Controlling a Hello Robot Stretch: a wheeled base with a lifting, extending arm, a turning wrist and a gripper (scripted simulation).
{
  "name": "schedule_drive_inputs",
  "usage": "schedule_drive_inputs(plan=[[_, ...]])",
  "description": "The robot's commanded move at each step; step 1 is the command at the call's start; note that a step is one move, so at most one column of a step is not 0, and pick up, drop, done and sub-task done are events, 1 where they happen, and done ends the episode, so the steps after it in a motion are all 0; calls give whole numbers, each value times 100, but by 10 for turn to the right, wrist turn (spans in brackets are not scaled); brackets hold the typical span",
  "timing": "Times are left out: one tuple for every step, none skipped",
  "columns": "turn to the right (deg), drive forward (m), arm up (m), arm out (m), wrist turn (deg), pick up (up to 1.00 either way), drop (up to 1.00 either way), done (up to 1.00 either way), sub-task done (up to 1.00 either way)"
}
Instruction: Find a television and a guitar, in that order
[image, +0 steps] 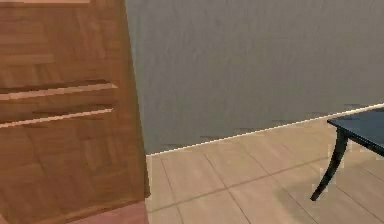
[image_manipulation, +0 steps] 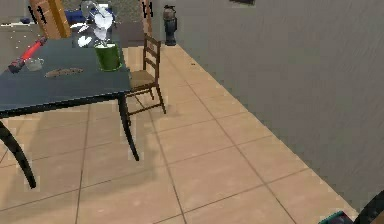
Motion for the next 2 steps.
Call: schedule_drive_inputs(plan=[[-180,0,0,0,0,0,0,0,0],[0,5,0,0,0,0,0,0,0]])
